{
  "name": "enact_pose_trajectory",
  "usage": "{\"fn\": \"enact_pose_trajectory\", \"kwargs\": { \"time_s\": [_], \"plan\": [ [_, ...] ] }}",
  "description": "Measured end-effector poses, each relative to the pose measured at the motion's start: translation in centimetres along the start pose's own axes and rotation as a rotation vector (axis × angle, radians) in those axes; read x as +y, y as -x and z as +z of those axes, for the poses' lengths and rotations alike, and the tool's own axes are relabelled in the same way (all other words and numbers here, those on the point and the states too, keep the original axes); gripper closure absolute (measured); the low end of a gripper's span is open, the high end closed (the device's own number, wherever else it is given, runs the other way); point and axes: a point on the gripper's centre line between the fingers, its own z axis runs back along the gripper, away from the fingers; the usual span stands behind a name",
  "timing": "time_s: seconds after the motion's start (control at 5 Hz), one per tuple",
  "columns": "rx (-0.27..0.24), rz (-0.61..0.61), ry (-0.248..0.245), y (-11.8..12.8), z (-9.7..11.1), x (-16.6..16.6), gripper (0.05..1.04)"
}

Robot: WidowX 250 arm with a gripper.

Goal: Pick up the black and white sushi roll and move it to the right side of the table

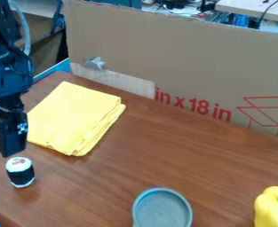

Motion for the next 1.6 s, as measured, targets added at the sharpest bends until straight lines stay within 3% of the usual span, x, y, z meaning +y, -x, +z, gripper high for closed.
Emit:
{"fn": "enact_pose_trajectory", "kwargs": {
  "time_s": [0.2, 0.4, 0.6, 1.0, 1.6],
  "plan": [
    [0.014, 0.0, 0.009, 0.1, -0.4, -0.1, 0.083],
    [-0.007, 0.028, -0.009, -1.7, -1.3, 0.6, 0.083],
    [-0.033, 0.055, -0.114, -3.5, -2.0, 1.1, 0.083],
    [0.109, 0.054, -0.097, -4.3, -6.3, 2.1, 0.083],
    [0.21, 0.15, -0.102, -2.3, -7.8, 4.8, 0.083]
  ]
}}
